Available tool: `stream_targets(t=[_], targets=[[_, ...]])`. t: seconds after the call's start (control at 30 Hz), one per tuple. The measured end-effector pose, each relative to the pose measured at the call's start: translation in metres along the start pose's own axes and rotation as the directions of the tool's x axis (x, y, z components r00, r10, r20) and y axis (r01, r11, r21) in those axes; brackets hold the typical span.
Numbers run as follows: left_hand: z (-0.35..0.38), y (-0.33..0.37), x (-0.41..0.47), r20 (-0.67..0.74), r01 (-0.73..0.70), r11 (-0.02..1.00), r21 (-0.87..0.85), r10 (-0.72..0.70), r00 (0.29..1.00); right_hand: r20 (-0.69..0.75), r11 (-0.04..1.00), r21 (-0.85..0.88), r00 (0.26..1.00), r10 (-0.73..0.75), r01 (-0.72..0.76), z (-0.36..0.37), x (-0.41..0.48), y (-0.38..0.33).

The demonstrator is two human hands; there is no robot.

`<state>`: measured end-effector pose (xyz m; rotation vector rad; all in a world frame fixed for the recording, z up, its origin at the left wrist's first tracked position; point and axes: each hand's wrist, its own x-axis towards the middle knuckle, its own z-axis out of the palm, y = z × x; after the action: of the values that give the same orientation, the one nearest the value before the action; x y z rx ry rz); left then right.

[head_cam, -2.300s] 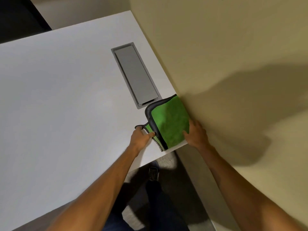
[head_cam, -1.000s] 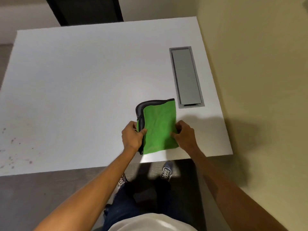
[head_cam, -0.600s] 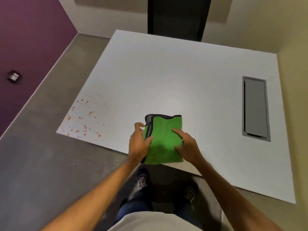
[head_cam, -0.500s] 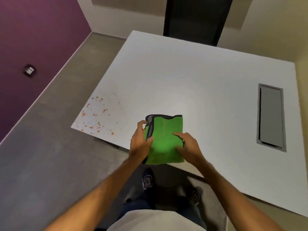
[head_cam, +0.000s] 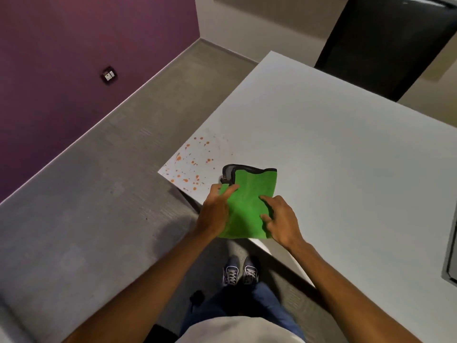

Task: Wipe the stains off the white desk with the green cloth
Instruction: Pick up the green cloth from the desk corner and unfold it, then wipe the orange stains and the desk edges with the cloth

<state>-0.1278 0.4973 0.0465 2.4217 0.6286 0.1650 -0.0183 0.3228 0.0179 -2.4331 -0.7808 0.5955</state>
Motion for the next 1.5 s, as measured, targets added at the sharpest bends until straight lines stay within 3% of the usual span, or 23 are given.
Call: stream_targets(t=[0.07,0.17,0.3,0.47,0.6,0.63,0.7,0.77,0.83,0.9,1.0,1.1,1.23,1.5], targets=[[0.0,-0.011,0.009,0.114,0.075,0.997,-0.005,-0.074,0.991,0.009,1.0,-0.003,1.0,-0.019,0.019,0.004,0.008,-0.002],[0.0,-0.023,0.021,0.172,0.129,0.992,-0.012,-0.125,0.977,0.038,0.999,-0.01,0.999,-0.033,0.033,0.01,0.021,-0.002],[0.011,-0.036,0.04,0.211,0.145,0.989,0.039,-0.15,0.966,0.062,0.996,-0.043,0.995,-0.077,0.08,0.022,0.044,0.002],[0.024,-0.059,0.068,0.276,0.028,0.993,0.111,-0.058,0.959,0.114,0.994,0.0,0.987,-0.11,0.111,0.044,0.076,0.012],[0.034,-0.083,0.089,0.303,0.117,0.992,0.042,-0.124,0.945,0.158,0.999,0.022,0.986,-0.047,0.044,0.057,0.088,0.018],[0.039,-0.091,0.092,0.334,0.116,0.982,0.147,-0.16,0.929,0.151,1.0,0.004,0.988,-0.022,0.021,0.059,0.089,0.021],[0.049,-0.105,0.092,0.298,0.009,0.939,0.343,-0.118,0.947,0.053,0.996,-0.081,0.998,0.043,-0.039,0.061,0.092,0.027],[0.058,-0.113,0.089,0.348,-0.197,0.893,0.405,0.049,0.936,-0.134,0.989,-0.09,0.986,0.104,-0.116,0.062,0.096,0.033],[0.072,-0.118,0.082,0.464,-0.411,0.838,0.357,0.223,0.857,-0.265,0.986,-0.068,0.955,0.13,-0.153,0.063,0.107,0.038],[0.086,-0.126,0.078,0.551,-0.542,0.77,0.336,0.306,0.777,-0.326,0.984,-0.091,0.938,0.115,-0.152,0.065,0.119,0.043],[0.104,-0.133,0.082,0.55,-0.551,0.761,0.342,0.314,0.774,-0.311,0.972,-0.192,0.948,0.068,-0.133,0.074,0.131,0.055],[0.109,-0.138,0.098,0.511,-0.582,0.742,0.332,0.377,0.773,-0.2,0.947,-0.239,0.966,0.167,-0.213,0.084,0.131,0.063],[0.115,-0.145,0.113,0.484,-0.618,0.704,0.35,0.429,0.763,-0.184,0.926,-0.31,0.969,0.165,-0.217,0.099,0.127,0.072],[0.126,-0.141,0.161,0.394,-0.507,0.739,0.444,0.347,0.851,-0.248,0.909,-0.312,0.948,0.202,-0.275,0.114,0.147,0.076]])
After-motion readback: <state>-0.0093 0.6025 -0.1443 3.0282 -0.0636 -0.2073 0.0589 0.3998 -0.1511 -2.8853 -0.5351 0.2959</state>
